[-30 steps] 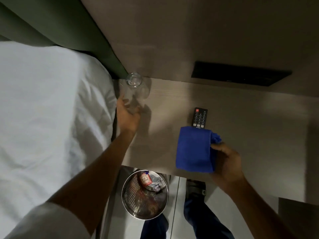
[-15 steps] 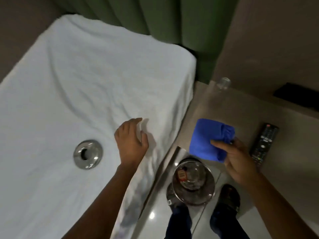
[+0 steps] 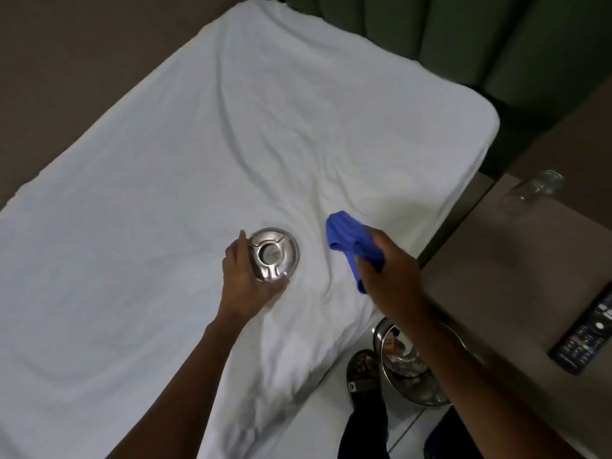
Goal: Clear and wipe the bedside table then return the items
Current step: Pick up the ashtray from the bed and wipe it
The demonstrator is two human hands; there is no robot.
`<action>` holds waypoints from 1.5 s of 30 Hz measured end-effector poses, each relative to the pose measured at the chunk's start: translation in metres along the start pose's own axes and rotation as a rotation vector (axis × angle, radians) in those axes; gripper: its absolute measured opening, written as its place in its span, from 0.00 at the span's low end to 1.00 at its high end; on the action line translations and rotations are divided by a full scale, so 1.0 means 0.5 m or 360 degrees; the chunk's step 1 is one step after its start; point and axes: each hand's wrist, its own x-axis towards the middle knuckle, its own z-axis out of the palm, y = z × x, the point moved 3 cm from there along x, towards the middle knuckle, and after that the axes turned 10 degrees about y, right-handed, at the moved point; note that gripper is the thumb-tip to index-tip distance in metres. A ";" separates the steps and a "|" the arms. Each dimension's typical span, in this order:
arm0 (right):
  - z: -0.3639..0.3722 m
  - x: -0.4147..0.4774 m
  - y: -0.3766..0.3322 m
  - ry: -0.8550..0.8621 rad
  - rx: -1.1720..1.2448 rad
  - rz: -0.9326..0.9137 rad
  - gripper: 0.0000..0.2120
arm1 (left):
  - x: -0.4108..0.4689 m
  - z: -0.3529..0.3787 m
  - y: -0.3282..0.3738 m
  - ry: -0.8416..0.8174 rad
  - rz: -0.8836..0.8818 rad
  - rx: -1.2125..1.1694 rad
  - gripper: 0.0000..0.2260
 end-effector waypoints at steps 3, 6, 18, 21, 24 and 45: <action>0.048 -0.019 -0.047 0.0039 -0.0190 -0.0351 0.24 | -0.029 0.014 0.046 -0.0082 0.0159 -0.0324 0.52; 0.066 -0.018 -0.063 0.0006 -0.0311 -0.0448 0.23 | -0.054 0.030 0.113 -0.0131 0.0268 -0.0561 0.47; -0.073 -0.065 0.018 0.0096 -0.0622 -0.0495 0.22 | -0.041 0.124 0.251 -0.0099 0.0415 -0.0731 0.42; -0.127 -0.052 0.069 0.0324 -0.0645 -0.0251 0.20 | -0.073 0.185 0.306 -0.0241 0.0537 -0.0839 0.41; -0.176 -0.034 0.106 0.0489 -0.0660 -0.0047 0.22 | -0.114 0.260 0.352 -0.0393 0.0580 -0.0867 0.39; -0.472 -0.083 0.597 0.0331 -0.0104 0.1113 0.06 | -0.140 0.926 0.676 -0.0765 0.0774 -0.0124 0.46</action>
